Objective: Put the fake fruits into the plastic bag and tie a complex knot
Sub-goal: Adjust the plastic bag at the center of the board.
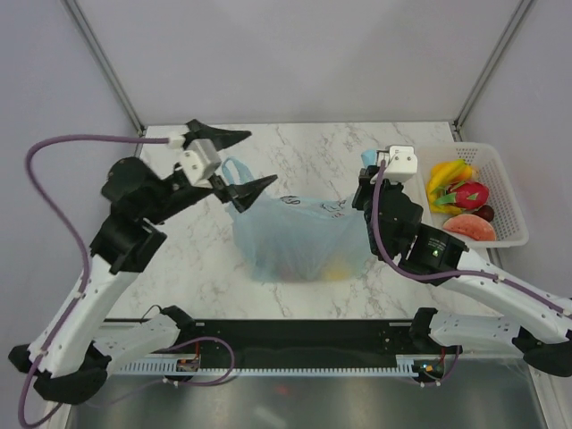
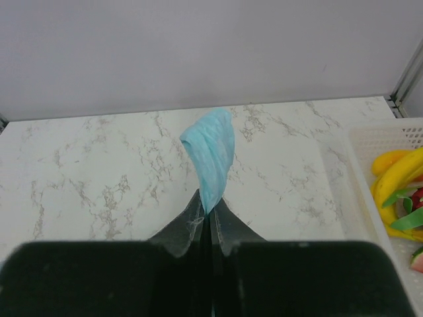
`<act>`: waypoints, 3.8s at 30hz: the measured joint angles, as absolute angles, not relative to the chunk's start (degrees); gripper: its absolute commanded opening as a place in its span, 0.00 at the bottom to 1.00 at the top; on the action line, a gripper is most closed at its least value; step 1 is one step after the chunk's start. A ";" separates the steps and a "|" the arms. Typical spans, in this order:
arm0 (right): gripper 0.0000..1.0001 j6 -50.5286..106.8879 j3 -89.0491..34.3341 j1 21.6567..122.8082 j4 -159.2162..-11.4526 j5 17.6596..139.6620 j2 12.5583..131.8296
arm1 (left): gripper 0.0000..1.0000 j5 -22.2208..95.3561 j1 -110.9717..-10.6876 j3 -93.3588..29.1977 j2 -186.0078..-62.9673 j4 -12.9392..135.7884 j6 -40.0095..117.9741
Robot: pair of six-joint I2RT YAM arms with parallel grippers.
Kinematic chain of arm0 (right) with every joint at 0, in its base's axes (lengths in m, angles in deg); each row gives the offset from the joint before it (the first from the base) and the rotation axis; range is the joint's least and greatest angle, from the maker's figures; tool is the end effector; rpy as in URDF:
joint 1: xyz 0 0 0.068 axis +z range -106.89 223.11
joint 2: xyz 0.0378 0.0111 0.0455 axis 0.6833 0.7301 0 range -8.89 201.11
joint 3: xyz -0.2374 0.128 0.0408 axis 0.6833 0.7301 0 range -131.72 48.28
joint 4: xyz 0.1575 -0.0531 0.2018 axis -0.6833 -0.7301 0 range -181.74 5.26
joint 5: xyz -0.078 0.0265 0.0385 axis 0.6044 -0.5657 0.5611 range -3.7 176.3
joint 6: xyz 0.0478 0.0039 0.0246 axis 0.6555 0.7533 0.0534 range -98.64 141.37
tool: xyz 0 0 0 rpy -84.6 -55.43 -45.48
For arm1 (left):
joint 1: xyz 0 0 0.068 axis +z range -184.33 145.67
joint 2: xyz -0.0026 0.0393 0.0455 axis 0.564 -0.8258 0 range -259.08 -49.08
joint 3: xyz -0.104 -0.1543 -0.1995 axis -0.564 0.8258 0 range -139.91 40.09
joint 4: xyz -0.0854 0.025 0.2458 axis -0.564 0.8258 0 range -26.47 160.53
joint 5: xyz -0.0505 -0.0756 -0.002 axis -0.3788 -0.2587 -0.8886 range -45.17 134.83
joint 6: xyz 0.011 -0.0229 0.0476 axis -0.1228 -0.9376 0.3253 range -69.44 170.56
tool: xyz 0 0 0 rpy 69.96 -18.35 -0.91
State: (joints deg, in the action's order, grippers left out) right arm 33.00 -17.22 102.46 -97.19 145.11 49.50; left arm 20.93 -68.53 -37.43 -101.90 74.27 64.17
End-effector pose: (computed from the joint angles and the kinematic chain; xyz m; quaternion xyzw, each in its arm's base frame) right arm 0.1328 0.1647 0.4196 0.0418 0.7227 0.0451 0.6884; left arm 0.1254 -0.1026 0.5063 0.3933 0.4848 -0.2632 0.7355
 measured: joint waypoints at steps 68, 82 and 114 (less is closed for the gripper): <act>0.98 28.76 -14.09 102.44 -96.25 139.91 43.82 | 0.02 15.86 -84.02 -9.12 -132.72 33.03 53.79; 0.98 29.27 -10.66 98.72 -100.12 123.69 39.36 | 0.02 16.05 -84.02 -8.88 -131.51 33.25 53.76; 0.79 38.71 -0.08 86.85 -94.19 105.02 39.01 | 0.02 17.72 -84.35 -9.91 -131.67 34.95 53.37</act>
State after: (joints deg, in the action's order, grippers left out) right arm 38.71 -0.08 86.85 -94.19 105.02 39.01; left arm 17.72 -84.35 -9.91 -131.67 34.95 53.37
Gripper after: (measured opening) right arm 0.837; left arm 0.030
